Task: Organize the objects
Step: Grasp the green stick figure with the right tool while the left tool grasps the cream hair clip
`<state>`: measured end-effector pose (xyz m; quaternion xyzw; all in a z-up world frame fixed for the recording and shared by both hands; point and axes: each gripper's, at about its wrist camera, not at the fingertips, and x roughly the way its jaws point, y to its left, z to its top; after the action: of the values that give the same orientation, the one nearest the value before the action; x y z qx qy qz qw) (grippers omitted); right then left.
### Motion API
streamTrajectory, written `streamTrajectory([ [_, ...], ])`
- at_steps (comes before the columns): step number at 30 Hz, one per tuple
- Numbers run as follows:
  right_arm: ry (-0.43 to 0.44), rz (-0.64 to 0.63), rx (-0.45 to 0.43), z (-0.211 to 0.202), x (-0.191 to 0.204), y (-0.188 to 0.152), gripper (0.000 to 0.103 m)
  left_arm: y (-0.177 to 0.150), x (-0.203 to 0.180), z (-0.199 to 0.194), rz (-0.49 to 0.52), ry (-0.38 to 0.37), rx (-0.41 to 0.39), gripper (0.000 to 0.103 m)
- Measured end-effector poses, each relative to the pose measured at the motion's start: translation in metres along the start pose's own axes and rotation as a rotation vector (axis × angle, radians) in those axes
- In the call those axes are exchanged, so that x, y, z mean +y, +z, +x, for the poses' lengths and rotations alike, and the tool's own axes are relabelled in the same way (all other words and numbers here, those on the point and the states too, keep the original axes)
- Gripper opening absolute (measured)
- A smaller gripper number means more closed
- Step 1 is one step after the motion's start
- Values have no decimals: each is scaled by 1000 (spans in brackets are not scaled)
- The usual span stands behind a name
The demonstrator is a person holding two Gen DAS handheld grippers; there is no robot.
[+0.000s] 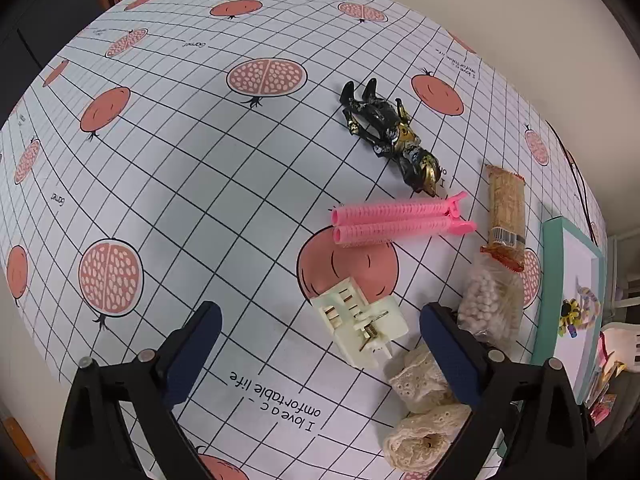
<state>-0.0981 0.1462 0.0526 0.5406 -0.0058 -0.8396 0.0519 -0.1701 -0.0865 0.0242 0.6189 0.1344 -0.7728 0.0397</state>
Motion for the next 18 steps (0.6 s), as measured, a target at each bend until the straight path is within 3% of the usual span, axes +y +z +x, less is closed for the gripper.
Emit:
streamTrajectory([
  [5, -13, -22, 59, 12, 4, -6, 65, -1, -3, 3, 15, 10, -5, 96],
  [18, -52, -60, 150, 29, 9, -15, 64, -1, -12, 14, 36, 21, -10, 96],
])
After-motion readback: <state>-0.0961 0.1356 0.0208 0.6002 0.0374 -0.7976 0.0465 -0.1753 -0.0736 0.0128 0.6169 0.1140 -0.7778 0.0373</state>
